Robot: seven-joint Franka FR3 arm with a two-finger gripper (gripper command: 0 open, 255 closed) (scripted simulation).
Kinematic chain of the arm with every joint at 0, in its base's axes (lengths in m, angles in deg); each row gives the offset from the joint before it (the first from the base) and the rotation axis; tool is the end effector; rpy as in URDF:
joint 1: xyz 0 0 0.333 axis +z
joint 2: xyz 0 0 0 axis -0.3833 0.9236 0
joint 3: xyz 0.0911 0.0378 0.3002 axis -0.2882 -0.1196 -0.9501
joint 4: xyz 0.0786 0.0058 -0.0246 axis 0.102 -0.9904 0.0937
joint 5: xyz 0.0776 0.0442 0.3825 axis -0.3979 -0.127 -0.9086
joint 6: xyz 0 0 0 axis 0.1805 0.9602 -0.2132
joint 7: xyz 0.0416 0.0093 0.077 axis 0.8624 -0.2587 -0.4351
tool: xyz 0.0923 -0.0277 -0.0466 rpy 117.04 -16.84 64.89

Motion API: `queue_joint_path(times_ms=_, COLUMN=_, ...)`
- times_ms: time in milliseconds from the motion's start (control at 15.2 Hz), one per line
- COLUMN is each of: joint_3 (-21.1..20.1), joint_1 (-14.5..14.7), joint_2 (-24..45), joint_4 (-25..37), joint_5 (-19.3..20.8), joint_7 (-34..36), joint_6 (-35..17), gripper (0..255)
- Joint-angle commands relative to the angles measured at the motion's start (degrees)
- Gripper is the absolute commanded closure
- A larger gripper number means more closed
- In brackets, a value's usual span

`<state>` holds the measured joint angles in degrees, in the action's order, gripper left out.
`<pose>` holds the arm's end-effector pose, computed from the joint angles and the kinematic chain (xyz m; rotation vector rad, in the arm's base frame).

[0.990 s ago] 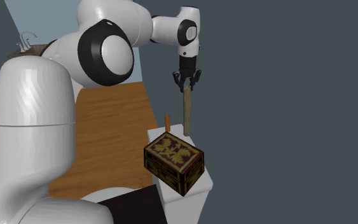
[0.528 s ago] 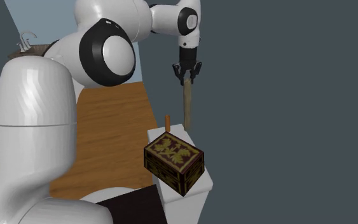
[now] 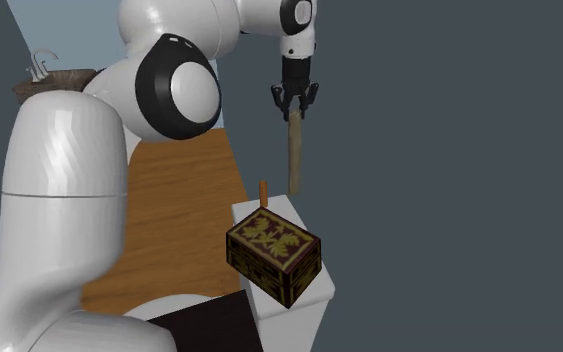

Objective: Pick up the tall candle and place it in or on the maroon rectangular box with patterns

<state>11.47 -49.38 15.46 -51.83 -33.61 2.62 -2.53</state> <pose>0.5027 -0.4926 0.5345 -3.1202 -0.1003 0.0121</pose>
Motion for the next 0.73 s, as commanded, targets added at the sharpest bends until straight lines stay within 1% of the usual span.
queue_joint_path(times_ms=0, joint_3=0.01, joint_1=-0.67, joint_2=0.45, joint_4=2.62, joint_5=-0.19, joint_7=0.18, joint_6=1.72, gripper=255)
queue_joint_path(times_ms=132, joint_3=-0.15, joint_1=-1.52, joint_2=1.38, joint_4=5.79, joint_5=-0.55, joint_7=0.36, joint_6=3.88, gripper=255)
queue_joint_path(times_ms=264, joint_3=0.76, joint_1=1.04, joint_2=-4.0, joint_4=-0.46, joint_5=1.34, joint_7=0.35, joint_6=2.96, gripper=255)
queue_joint_path(times_ms=396, joint_3=1.47, joint_1=3.24, joint_2=-8.79, joint_4=-5.29, joint_5=3.25, joint_7=0.66, joint_6=2.7, gripper=255)
queue_joint_path(times_ms=660, joint_3=2.3, joint_1=6.9, joint_2=-17.41, joint_4=-12.32, joint_5=7.18, joint_7=1.97, joint_6=3.5, gripper=255)
